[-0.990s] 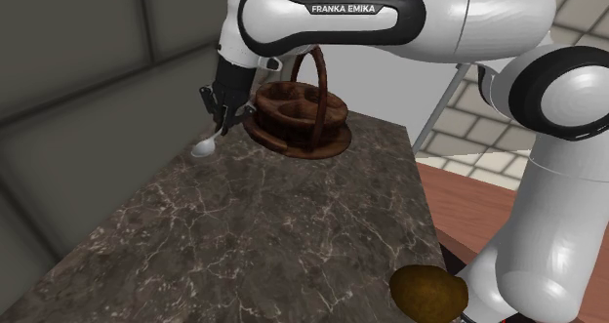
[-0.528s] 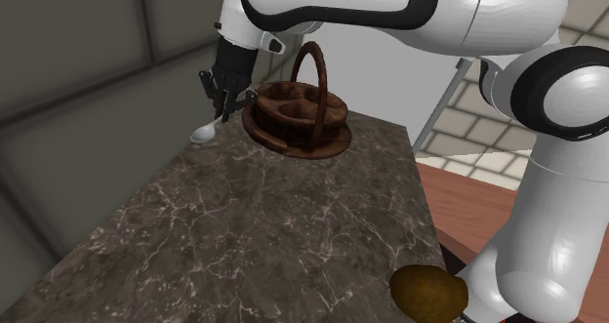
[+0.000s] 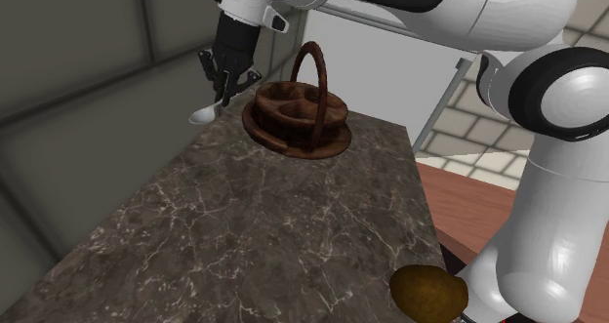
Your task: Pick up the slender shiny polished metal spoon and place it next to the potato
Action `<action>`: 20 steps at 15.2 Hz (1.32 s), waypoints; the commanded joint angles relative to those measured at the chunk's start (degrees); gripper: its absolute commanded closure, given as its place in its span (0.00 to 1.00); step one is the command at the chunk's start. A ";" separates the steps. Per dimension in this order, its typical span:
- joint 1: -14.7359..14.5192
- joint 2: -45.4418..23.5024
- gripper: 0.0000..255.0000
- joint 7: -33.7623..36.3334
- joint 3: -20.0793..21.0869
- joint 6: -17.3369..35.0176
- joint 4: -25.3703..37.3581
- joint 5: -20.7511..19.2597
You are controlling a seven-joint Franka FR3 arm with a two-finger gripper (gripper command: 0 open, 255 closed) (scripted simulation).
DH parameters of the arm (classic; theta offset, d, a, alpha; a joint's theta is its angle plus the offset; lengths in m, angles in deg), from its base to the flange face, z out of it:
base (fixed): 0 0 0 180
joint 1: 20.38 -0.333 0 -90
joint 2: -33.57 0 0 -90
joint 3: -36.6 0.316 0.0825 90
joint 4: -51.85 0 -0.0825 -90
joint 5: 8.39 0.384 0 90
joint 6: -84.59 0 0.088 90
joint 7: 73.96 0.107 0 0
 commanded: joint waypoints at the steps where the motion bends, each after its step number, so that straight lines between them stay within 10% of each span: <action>1: -0.32 -0.60 1.00 0.29 0.01 -1.88 2.47 -0.26; 6: -1.16 -2.10 1.00 0.98 0.04 -6.42 8.50 -0.92; 20: 6.61 37.13 1.00 -10.77 -3.30 0.80 -37.20 15.12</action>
